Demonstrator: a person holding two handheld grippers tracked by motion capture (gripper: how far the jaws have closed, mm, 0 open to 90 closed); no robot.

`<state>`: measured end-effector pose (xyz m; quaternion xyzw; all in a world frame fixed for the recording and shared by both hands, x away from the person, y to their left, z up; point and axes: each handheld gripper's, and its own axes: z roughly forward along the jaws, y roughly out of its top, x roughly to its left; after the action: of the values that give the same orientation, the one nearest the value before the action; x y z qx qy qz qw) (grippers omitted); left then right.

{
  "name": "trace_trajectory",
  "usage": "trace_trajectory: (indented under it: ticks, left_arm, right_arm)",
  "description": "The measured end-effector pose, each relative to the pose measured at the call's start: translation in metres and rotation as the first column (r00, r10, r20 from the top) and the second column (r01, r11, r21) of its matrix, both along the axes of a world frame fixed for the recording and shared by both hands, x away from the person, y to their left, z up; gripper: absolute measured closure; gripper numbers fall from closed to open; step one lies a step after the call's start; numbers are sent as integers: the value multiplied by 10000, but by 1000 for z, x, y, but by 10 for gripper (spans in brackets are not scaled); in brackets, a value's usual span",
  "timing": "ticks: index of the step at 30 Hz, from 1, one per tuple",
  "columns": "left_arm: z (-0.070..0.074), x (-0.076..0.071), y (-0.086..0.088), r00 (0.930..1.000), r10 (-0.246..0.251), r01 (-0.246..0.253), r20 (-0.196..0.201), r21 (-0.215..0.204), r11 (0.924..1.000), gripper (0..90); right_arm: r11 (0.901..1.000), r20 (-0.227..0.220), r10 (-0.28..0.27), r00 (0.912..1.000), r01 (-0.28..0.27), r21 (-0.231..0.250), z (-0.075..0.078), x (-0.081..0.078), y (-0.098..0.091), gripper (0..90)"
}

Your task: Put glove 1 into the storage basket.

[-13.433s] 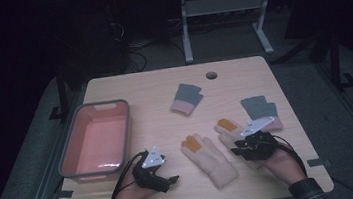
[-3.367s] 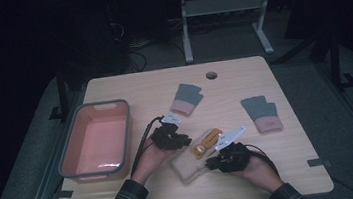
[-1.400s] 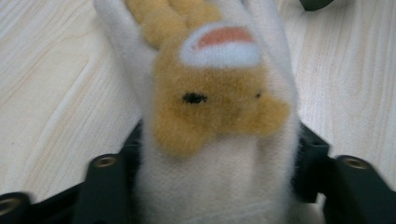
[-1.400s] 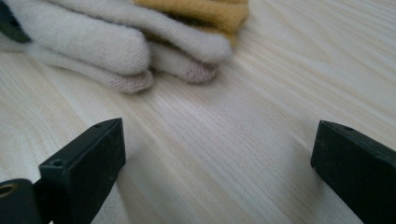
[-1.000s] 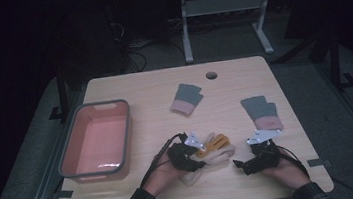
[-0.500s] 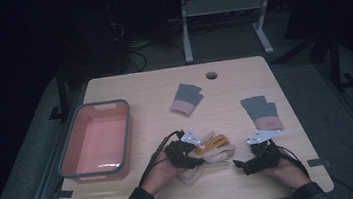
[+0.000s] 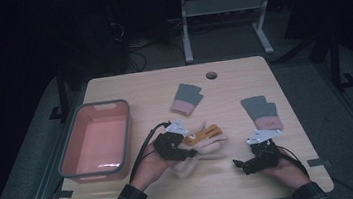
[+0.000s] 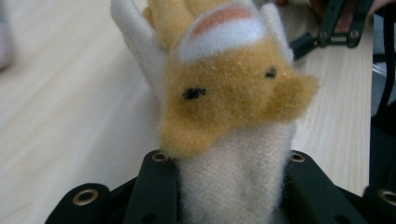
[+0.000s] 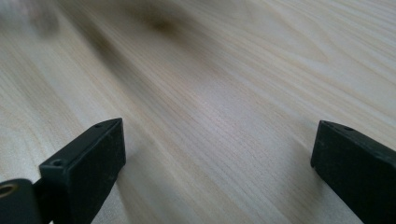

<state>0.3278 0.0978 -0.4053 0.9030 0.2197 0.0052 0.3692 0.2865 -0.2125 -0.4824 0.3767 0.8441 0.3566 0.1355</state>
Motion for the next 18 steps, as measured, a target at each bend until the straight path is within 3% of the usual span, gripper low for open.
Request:
trace_trajectory:
  ticks: [4, 7, 12, 18]
  left_arm:
    - [13, 4, 13, 9996, 287, -287, 33, 71, 9996, 692]
    - [24, 8, 27, 9973, 730, -728, 69, -299, 9969, 692]
    - [36, 16, 49, 9936, 1129, -1129, -27, -533, 9922, 691]
    - [48, 23, 72, 9873, 1586, -1581, 70, -476, 9863, 691]
  right_arm:
    - [10000, -1, -8, 10000, 8, 5, 0, 0, 0, 29]
    - [10000, 11, 2, 10000, -2, -7, 0, 0, 0, 29]
    - [10000, 7, -10, 10000, 10, 0, 0, 1, 0, 29]
    - [10000, 19, -12, 10000, 12, 2, 0, 1, 0, 29]
